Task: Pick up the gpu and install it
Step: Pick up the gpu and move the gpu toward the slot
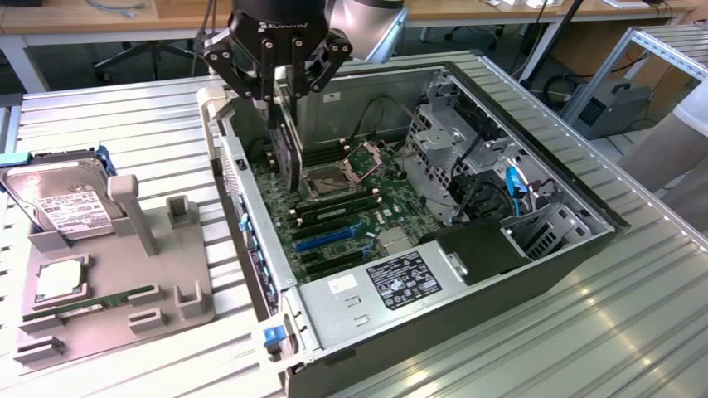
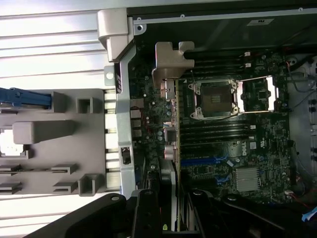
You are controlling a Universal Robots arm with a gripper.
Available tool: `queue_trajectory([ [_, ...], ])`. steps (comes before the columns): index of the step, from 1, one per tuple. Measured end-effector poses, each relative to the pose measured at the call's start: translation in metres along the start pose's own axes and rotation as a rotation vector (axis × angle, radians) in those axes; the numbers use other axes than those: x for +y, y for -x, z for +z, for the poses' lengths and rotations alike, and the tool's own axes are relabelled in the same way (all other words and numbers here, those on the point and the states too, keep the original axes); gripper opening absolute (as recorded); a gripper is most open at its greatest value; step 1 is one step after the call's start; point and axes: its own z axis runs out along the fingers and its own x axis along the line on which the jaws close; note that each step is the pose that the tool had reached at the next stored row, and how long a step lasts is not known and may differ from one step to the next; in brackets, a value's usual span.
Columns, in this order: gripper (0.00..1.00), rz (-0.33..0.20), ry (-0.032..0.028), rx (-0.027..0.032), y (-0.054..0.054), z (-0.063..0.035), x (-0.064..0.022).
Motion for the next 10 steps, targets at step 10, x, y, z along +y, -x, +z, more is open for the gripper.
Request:
queue_trajectory([
  [10,0.27,0.0,0.0,0.0,0.0061,0.0007,0.0004],
])
